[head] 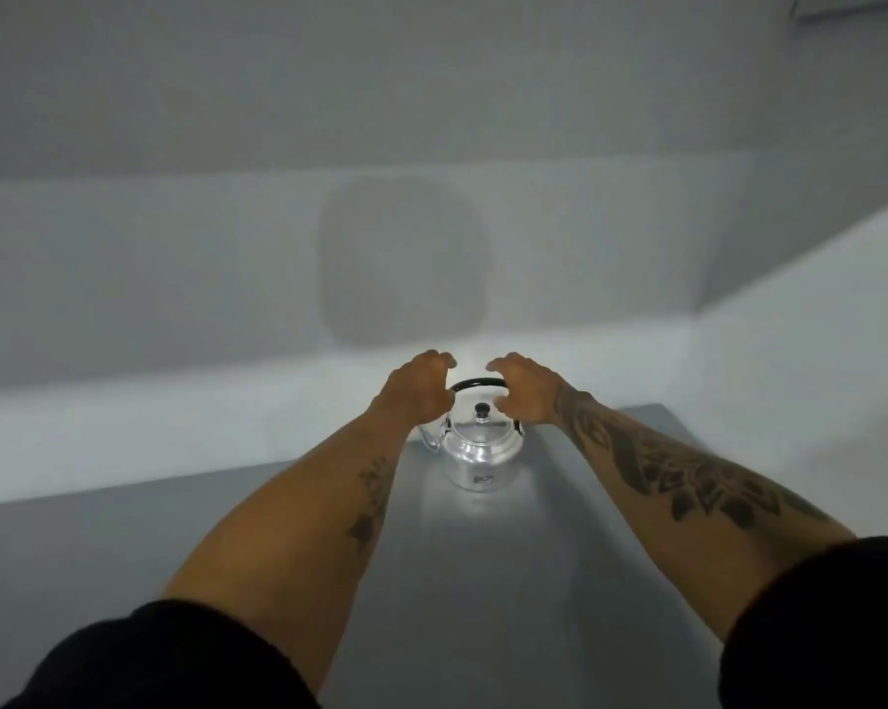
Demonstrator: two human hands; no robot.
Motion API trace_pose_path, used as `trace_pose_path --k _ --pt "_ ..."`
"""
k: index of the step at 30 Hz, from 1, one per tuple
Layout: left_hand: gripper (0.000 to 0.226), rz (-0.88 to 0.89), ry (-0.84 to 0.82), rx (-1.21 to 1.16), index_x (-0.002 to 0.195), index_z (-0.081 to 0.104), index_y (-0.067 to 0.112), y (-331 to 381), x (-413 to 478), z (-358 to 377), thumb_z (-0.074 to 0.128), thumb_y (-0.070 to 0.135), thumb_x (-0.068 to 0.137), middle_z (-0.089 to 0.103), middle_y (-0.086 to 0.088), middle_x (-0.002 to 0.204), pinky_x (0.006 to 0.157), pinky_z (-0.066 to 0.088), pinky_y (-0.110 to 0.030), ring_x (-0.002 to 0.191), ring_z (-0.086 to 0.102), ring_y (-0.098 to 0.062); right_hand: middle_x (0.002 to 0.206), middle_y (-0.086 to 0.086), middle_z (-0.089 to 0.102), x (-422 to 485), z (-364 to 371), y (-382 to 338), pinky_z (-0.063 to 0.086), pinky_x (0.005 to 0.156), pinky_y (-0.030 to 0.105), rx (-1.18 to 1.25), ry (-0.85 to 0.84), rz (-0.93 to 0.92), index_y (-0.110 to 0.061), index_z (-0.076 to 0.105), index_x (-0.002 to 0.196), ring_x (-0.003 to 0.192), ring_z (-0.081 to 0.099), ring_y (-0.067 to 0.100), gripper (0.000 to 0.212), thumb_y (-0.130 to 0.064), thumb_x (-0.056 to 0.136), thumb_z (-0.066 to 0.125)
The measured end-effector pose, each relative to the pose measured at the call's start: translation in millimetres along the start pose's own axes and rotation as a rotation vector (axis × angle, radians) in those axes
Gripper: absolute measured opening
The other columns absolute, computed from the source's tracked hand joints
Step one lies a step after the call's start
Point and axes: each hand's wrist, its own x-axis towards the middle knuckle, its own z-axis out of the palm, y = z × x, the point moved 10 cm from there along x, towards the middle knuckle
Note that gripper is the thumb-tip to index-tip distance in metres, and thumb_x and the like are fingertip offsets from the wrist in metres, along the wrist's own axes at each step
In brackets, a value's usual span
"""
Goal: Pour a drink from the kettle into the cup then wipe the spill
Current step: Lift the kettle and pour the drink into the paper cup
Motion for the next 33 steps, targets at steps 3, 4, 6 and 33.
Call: trace_pose_path --k 3,4,6,33 --pt "0.051 -0.032 -0.014 -0.008 0.134 0.046 0.018 -5 17 21 0.057 0.013 0.085 0.052 -0.005 0.134 0.099 0.042 -0.038 0.122 0.051 -0.025 0.146 0.009 0.038 16 10 9 0.04 0.106 0.042 0.019 -0.014 0.028 -0.014 0.035 0.142 0.131 0.042 0.028 0.059 -0.013 0.087 0.055" --pt "0.052 -0.039 -0.031 -0.001 0.136 0.044 0.016 -5 21 29 0.056 0.011 0.085 0.051 -0.006 0.136 0.099 0.042 -0.038 0.123 0.051 -0.026 0.147 0.009 0.037 21 15 10 0.04 0.107 0.042 0.023 -0.028 0.031 -0.014 0.035 0.142 0.132 0.041 0.028 0.059 -0.012 0.087 0.055" --pt "0.055 -0.045 -0.073 0.018 0.139 0.04 0.013 -5 32 44 0.054 0.008 0.086 0.047 -0.008 0.139 0.1 0.042 -0.039 0.126 0.048 -0.027 0.149 0.009 0.036 35 23 15 0.038 0.109 0.042 0.033 -0.047 0.039 -0.013 0.034 0.143 0.133 0.04 0.028 0.059 -0.01 0.088 0.054" --pt "0.015 -0.041 -0.066 -0.064 0.103 0.057 0.01 -37 37 52 0.053 0.019 0.091 0.061 -0.009 0.104 0.073 0.044 -0.034 0.087 0.056 -0.023 0.087 0.007 0.05 55 42 -17 0.038 0.066 0.029 0.207 -0.017 -0.16 -0.008 0.056 0.088 0.078 0.049 0.023 0.009 -0.005 0.089 0.048"
